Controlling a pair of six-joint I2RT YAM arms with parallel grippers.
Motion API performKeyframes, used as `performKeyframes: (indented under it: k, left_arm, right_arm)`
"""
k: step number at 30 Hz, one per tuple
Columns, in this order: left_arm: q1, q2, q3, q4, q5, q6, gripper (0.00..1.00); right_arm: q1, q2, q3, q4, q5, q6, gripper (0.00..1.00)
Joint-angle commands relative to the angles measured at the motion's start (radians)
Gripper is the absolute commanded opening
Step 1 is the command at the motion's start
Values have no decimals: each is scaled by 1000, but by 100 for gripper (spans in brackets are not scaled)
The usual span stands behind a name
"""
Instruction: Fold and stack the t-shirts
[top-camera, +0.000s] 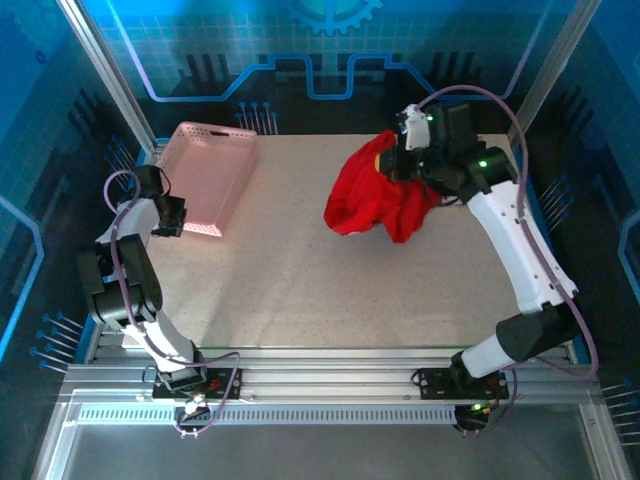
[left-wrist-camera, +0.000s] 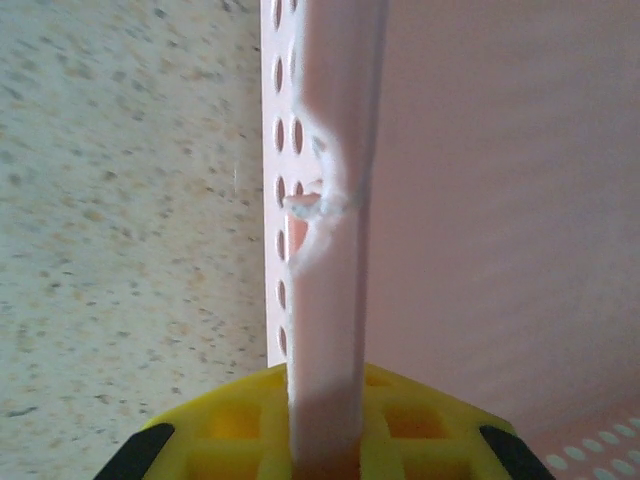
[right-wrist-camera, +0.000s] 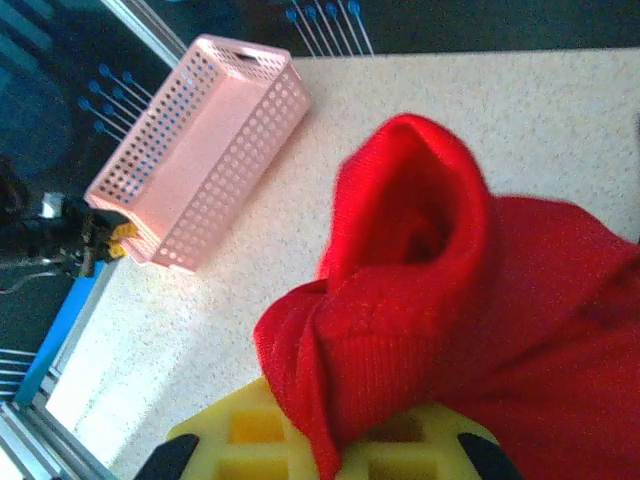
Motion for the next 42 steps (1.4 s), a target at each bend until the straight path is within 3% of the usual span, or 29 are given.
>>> performKeyframes:
  k: [1, 8, 13, 16, 18, 20, 21, 26, 32, 37, 42]
  left_arm:
    - [18, 11, 76, -31, -66, -46, 0]
    - [53, 91, 192, -71, -110, -103, 0]
    - [47, 145, 220, -3, -28, -39, 3]
    - [30, 158, 208, 70, 68, -17, 54]
    - [5, 144, 208, 76, 96, 6, 69]
    - [-23, 111, 197, 78, 113, 29, 91]
    - [-39, 91, 197, 64, 114, 44, 94]
    - [-133, -31, 166, 19, 120, 115, 96]
    - [-367, -158, 130, -78, 120, 290, 96]
    - [-511, -218, -20, 43, 224, 293, 92]
    - [-628, -125, -27, 157, 328, 395, 86]
  right_arm:
    - [55, 84, 23, -21, 28, -12, 0]
    - [137, 267, 120, -109, 27, -19, 0]
    - [159, 395, 166, -119, 59, -14, 9]
    - [145, 456, 230, -128, -10, -18, 54]
    - [134, 457, 261, -139, -66, -30, 67]
    - [123, 421, 248, -149, -43, -47, 79]
    - [111, 398, 234, -160, -37, -56, 82]
    - [19, 249, 79, -227, -29, -42, 83]
    - [-32, 43, -292, -167, -83, -3, 81]
    - [-4, -27, -566, 28, -147, 58, 75]
    - [104, 53, -617, 91, -112, 10, 72]
